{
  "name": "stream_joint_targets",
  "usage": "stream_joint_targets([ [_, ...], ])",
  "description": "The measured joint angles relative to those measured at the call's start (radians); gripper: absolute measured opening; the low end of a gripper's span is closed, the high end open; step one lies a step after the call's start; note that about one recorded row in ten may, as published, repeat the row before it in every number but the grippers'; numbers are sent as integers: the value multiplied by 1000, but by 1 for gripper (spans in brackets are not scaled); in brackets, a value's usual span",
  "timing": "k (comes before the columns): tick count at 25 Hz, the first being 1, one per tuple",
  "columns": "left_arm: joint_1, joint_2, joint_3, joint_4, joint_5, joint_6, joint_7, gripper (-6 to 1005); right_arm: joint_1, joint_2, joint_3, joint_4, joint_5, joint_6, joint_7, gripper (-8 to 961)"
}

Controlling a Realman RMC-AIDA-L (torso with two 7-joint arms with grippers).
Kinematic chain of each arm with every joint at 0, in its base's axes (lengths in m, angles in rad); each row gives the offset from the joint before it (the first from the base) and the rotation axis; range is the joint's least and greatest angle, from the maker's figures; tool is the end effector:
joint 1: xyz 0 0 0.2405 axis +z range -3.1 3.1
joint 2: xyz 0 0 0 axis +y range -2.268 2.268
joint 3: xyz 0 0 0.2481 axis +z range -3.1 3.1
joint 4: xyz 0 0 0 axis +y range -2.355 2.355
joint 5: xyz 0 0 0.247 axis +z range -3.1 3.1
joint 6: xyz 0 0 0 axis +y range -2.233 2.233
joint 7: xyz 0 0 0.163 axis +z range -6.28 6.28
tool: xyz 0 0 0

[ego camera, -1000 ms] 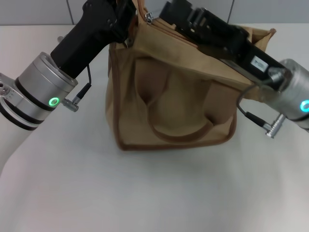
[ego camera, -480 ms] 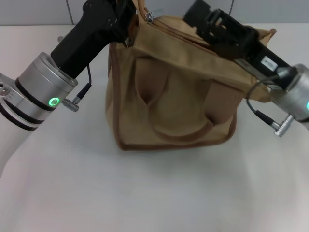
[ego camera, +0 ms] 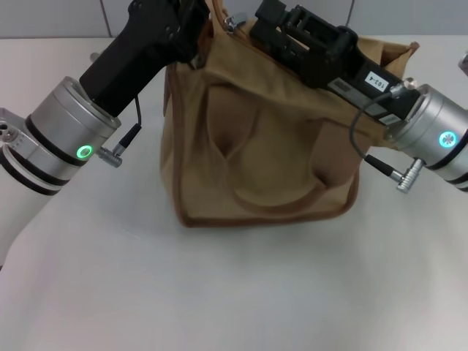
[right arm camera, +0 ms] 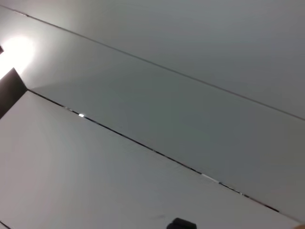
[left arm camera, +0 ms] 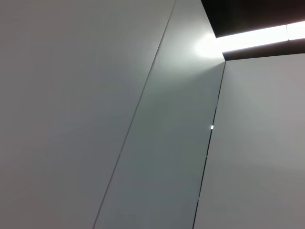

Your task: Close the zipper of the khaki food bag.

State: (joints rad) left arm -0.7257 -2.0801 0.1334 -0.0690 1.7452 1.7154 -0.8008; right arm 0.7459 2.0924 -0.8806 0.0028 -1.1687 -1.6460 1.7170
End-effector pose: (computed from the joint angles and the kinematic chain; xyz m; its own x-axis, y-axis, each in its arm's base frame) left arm -0.1824 0.3646 -0.0442 0.2240 -0.0276 0.9742 0.5042 -0.8521 -0.1401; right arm 0.1825 0.3644 -0.0654 -0.0981 -0.7236 -0.6832 -0.5697 -0.5220 0.6347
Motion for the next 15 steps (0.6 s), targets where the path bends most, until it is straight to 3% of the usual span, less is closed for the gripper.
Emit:
stream_joint_targets([
  [15,-19,0,0,-8,7,-1,8,21,49,0,-11,2,0,-6,-21,506],
])
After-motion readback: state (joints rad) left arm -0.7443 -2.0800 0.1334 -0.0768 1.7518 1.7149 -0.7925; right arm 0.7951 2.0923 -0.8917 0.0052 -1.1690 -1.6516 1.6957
